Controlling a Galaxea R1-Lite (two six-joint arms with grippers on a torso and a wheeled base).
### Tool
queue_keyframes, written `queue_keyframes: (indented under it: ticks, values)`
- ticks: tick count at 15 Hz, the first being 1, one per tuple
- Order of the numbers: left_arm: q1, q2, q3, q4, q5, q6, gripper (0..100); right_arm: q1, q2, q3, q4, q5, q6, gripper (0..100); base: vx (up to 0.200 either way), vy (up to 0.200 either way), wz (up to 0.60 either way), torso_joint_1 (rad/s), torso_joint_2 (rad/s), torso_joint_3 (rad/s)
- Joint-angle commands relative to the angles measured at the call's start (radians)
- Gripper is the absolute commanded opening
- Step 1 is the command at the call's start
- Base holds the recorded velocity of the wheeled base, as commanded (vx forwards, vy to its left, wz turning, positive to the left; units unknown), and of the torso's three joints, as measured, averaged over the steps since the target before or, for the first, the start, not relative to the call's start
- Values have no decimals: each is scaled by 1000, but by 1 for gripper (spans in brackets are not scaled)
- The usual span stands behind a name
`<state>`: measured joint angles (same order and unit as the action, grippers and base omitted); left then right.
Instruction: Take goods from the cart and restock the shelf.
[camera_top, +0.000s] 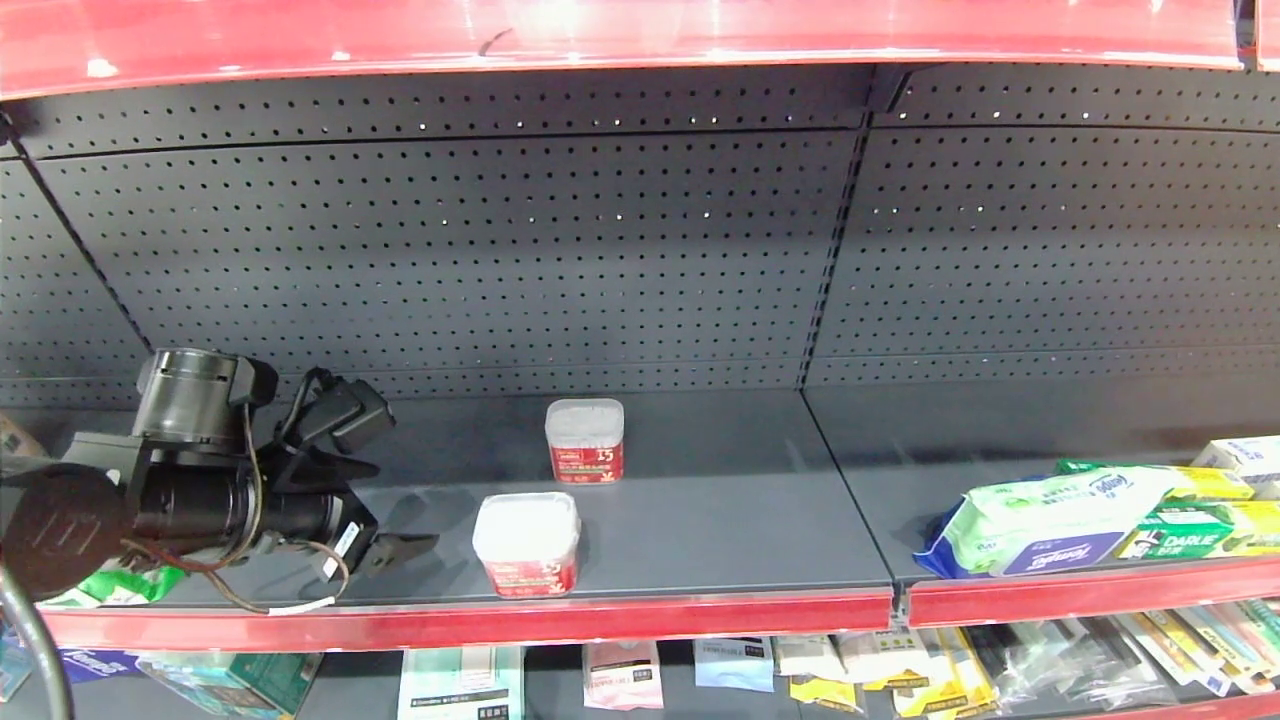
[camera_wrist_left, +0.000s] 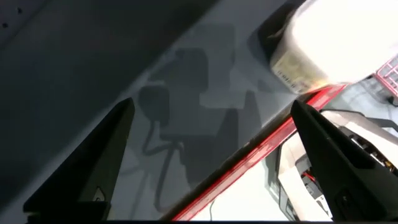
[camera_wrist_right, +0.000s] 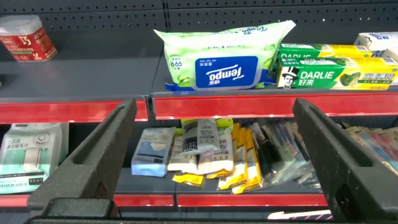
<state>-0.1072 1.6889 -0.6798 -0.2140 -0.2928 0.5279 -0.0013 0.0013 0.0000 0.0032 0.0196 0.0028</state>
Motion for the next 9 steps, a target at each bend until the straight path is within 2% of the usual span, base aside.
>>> queue_keyframes:
  ticks: [1,9]
  values:
    - [-2,72,-9,-2,9,7,100,0,0,0,0,0,0,100,0,0,0,0,0,0]
    - [-43,152,-53,-10,11,15,100,0,0,0,0,0,0,100,0,0,0,0,0,0]
